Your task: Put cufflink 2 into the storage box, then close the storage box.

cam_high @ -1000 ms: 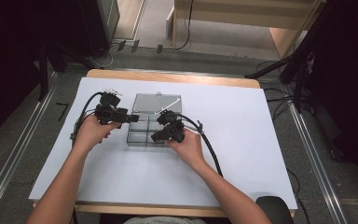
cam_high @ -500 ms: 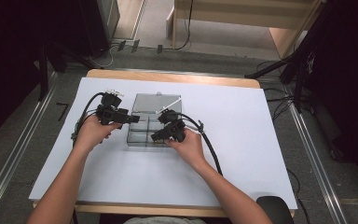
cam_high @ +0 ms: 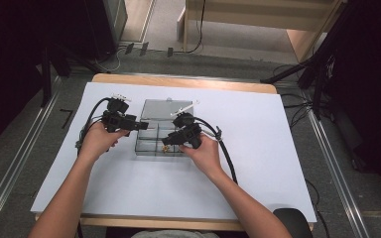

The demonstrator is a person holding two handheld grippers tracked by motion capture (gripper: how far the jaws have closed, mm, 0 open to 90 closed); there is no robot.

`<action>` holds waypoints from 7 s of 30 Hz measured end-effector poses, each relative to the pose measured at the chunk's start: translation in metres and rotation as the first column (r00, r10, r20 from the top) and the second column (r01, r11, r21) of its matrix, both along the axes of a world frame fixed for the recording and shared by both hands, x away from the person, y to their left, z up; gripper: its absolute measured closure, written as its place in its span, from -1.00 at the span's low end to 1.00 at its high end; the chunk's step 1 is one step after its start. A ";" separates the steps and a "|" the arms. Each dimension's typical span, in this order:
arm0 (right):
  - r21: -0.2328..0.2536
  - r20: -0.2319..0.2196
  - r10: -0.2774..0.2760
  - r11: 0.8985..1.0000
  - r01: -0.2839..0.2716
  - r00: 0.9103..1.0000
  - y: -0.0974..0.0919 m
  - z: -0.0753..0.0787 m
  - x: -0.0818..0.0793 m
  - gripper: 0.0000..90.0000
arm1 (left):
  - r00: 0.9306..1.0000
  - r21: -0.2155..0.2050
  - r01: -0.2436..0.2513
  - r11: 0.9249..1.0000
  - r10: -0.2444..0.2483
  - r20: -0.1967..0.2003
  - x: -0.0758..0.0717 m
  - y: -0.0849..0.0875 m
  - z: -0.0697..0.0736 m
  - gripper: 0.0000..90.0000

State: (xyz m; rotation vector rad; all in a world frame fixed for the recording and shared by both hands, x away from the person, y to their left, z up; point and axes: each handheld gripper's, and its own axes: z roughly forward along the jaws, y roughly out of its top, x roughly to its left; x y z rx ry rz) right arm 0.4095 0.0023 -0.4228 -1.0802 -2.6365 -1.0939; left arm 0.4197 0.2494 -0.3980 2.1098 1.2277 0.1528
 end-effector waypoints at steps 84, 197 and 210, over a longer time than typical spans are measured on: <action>0.061 0.014 -0.485 0.873 0.483 0.874 -0.035 -0.033 0.090 -0.24 | 0.969 0.012 -0.191 0.982 0.190 -0.157 0.082 -0.015 -0.033 -0.20; 0.034 0.100 -0.271 0.962 0.269 0.957 -0.062 0.087 0.018 0.47 | 0.998 -0.072 -0.003 0.997 0.008 0.067 0.006 0.004 0.060 0.11; 0.043 0.096 -0.254 0.967 0.251 0.962 -0.063 0.076 -0.001 0.40 | 0.996 -0.065 0.021 0.998 -0.015 0.086 -0.012 0.004 0.051 -0.02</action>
